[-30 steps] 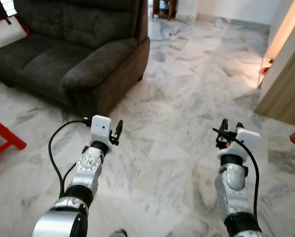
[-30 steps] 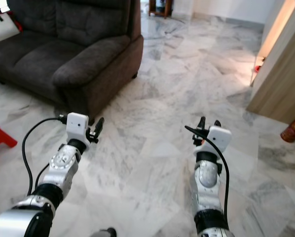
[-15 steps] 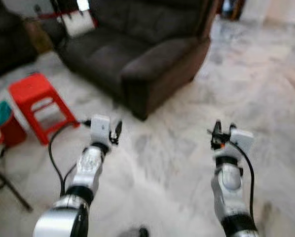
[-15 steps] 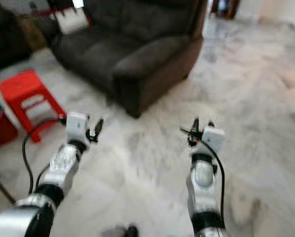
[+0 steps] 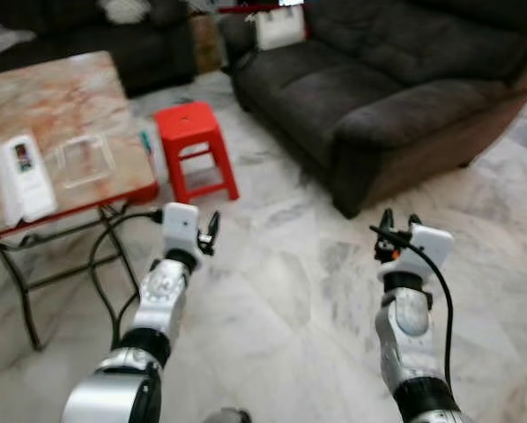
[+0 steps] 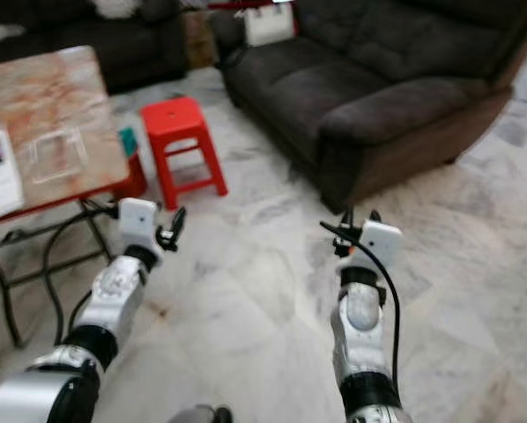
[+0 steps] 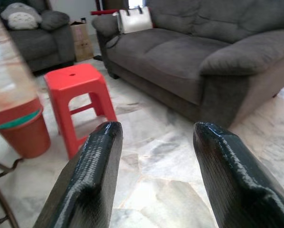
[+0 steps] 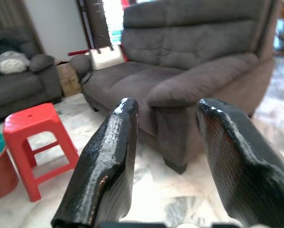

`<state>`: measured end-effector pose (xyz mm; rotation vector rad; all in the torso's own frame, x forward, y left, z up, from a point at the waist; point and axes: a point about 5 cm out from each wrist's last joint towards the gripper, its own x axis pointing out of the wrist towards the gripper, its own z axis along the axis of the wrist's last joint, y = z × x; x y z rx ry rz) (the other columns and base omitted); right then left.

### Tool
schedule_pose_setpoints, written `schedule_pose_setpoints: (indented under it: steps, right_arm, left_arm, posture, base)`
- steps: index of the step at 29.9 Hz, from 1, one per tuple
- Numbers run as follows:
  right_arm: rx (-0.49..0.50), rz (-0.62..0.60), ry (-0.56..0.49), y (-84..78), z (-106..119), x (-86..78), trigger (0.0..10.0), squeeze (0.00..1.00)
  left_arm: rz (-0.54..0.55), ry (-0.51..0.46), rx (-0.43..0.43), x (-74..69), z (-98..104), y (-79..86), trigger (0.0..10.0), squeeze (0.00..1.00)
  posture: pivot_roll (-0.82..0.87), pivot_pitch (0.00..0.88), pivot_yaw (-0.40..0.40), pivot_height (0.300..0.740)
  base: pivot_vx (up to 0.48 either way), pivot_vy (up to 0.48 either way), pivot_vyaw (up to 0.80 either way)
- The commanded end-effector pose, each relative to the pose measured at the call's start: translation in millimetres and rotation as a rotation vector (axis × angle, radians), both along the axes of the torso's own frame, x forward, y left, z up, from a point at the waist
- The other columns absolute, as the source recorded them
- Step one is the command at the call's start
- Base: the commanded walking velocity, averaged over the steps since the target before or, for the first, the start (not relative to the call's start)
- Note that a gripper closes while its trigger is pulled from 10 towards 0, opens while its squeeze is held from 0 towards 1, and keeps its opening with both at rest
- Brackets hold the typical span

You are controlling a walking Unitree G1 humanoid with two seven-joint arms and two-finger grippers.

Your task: Picking trash to rubbish bin

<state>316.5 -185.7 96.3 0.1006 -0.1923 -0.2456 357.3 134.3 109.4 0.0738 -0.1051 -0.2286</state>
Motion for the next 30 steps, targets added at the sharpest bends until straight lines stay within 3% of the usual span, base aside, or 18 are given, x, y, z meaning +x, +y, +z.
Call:
schedule_pose_setpoints:
  steps: [1, 16, 23, 30]
  right_arm:
    - [0.014, 0.030, 0.000, 10.0, 1, 2.2, 10.0, 0.00]
    - [0.023, 0.059, 0.006, 15.4, 2, 4.6, 10.0, 0.00]
    - [0.042, 0.077, 0.014, 17.1, 2, 6.4, 10.0, 0.00]
    - [0.041, 0.107, -0.010, 22.8, 9, 9.5, 10.0, 0.00]
  left_arm:
    - [0.028, 0.000, 0.009, -0.4, 0, 10.2, 10.0, 0.00]
    - [0.031, 0.009, 0.037, 0.2, -1, 5.2, 10.0, 0.00]
    - [0.020, -0.008, 0.062, 0.5, 2, 1.6, 10.0, 0.00]
    - [0.027, -0.034, 0.045, 0.7, 6, 2.8, 10.0, 0.00]
  posture:
    - [0.09, 0.123, 0.005, 0.740]
    - [0.10, 0.132, 0.009, 0.740]
    - [0.10, 0.132, 0.005, 0.740]
    - [0.10, 0.132, 0.002, 0.740]
  base:
    - [0.000, 0.000, 0.80]
    - [0.000, 0.000, 0.80]
    - [0.000, 0.000, 0.00]
    - [0.416, 0.000, 0.00]
